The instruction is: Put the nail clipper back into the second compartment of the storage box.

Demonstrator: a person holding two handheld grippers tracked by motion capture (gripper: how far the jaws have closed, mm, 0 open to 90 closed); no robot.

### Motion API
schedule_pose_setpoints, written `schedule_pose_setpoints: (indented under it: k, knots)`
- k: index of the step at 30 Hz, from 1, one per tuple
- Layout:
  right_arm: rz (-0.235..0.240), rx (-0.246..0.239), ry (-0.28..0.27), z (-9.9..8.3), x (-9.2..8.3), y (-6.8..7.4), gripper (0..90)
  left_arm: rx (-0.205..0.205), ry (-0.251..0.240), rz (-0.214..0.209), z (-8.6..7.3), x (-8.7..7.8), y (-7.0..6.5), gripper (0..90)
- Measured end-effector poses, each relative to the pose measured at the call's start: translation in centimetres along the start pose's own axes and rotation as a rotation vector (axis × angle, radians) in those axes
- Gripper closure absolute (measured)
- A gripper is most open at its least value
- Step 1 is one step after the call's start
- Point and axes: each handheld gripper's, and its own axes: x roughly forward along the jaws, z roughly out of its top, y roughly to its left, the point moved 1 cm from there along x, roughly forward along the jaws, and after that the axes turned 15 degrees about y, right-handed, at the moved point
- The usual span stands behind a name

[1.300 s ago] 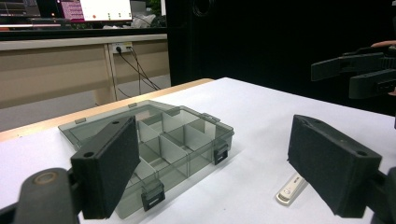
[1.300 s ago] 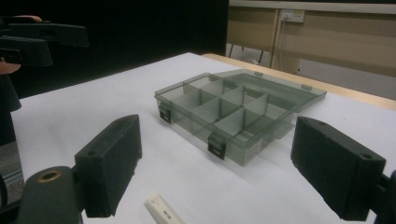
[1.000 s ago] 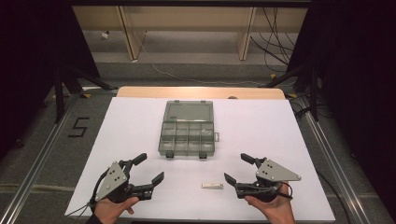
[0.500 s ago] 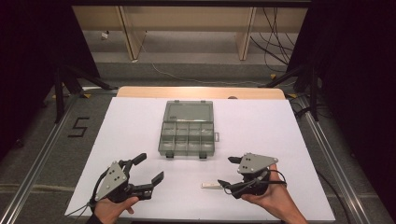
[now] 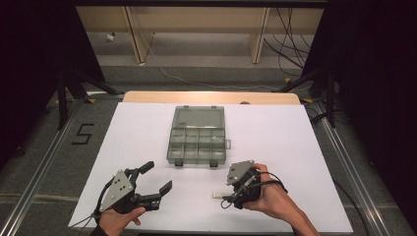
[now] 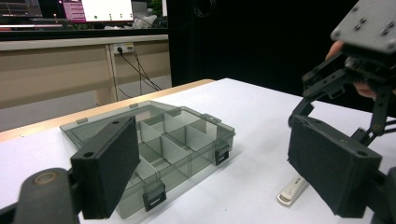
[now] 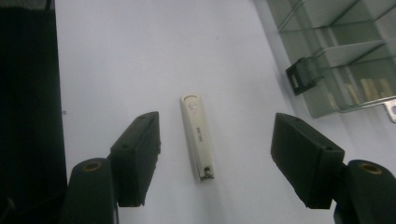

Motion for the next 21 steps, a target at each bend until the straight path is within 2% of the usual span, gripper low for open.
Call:
schedule_pose_setpoints:
  k: [1,3,6,10,11,13,21]
  knots:
    - [0.008,-0.018,0.035,0.5,0.6,-0.2,34.1,-0.001,0.001,0.0,0.0,0.0,0.0,16.1]
    - [0.01,-0.022,0.046,0.6,0.8,-0.2,34.3,-0.004,-0.001,0.001,0.0,0.0,0.0,16.1]
    - [0.052,-0.028,0.094,1.1,1.5,-0.5,36.1,-0.002,0.0,0.001,0.0,0.0,0.0,16.2]
    - [0.071,-0.033,0.12,1.3,2.0,-0.6,38.9,-0.003,-0.002,0.001,0.0,0.0,0.0,16.2]
    - [0.082,-0.039,0.147,1.4,2.4,-0.8,40.8,-0.004,-0.002,0.0,0.0,0.0,0.0,16.2]
    - [0.088,-0.038,0.16,1.5,2.6,-0.8,41.7,-0.004,-0.013,-0.004,0.0,0.0,0.0,16.1]
    - [0.131,-0.07,0.224,2.0,3.8,-1.2,51.3,-0.003,-0.012,-0.005,0.0,0.0,0.0,16.2]
